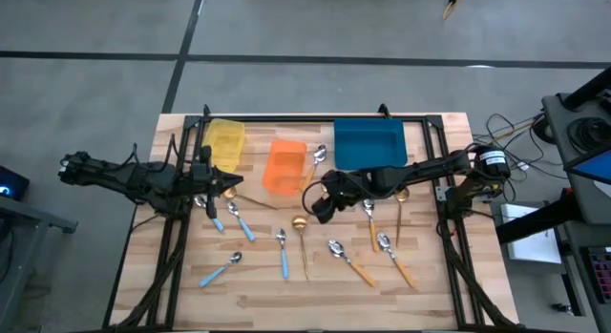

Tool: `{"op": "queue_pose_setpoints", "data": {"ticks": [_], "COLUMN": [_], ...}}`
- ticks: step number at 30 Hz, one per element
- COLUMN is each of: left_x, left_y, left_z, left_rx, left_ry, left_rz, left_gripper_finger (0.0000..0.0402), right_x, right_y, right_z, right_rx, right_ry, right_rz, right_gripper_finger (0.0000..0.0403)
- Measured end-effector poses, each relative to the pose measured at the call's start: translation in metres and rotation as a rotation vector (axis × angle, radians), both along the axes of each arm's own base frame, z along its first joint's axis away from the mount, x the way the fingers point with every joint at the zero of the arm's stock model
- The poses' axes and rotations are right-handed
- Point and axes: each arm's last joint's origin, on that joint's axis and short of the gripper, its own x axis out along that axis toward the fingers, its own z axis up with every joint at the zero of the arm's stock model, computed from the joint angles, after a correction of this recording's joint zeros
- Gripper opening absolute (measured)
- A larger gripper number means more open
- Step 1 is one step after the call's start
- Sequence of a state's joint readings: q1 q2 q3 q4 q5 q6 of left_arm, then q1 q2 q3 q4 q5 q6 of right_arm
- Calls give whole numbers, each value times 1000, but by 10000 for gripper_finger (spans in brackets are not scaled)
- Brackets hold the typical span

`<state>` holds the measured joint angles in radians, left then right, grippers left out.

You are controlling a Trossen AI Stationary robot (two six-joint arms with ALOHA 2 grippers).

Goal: Sort silverware by color (type)
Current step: Put the yellow spoon into the blue bin

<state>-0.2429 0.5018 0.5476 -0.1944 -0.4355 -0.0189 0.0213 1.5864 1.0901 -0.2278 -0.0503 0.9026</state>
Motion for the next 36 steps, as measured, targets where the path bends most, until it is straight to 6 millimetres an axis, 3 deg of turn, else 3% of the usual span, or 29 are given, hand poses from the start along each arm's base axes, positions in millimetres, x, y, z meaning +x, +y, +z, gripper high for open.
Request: {"op": "queue_pose_setpoints", "data": {"ticks": [9, 14, 21, 36], "left_x": [0, 0, 0, 0], "left_y": [0, 0, 0, 0], "left_z": [0, 0, 0, 0], "left_rx": [2, 2, 3, 11], "left_ry": [1, 1, 1, 3], "left_rz": [0, 0, 0, -1], "left_gripper_finger": [4, 4, 4, 4], "right_x": [-3, -21, -61, -82], "right_y": [-3, -1, -5, -6], "right_z": [-1, -13, -26, -59], "right_rx": [307, 413, 272, 201], "right_ry": [66, 314, 736, 802], "right_rz": [-16, -63, -236, -256], "right_gripper_finger": [210, 210, 210, 205]}}
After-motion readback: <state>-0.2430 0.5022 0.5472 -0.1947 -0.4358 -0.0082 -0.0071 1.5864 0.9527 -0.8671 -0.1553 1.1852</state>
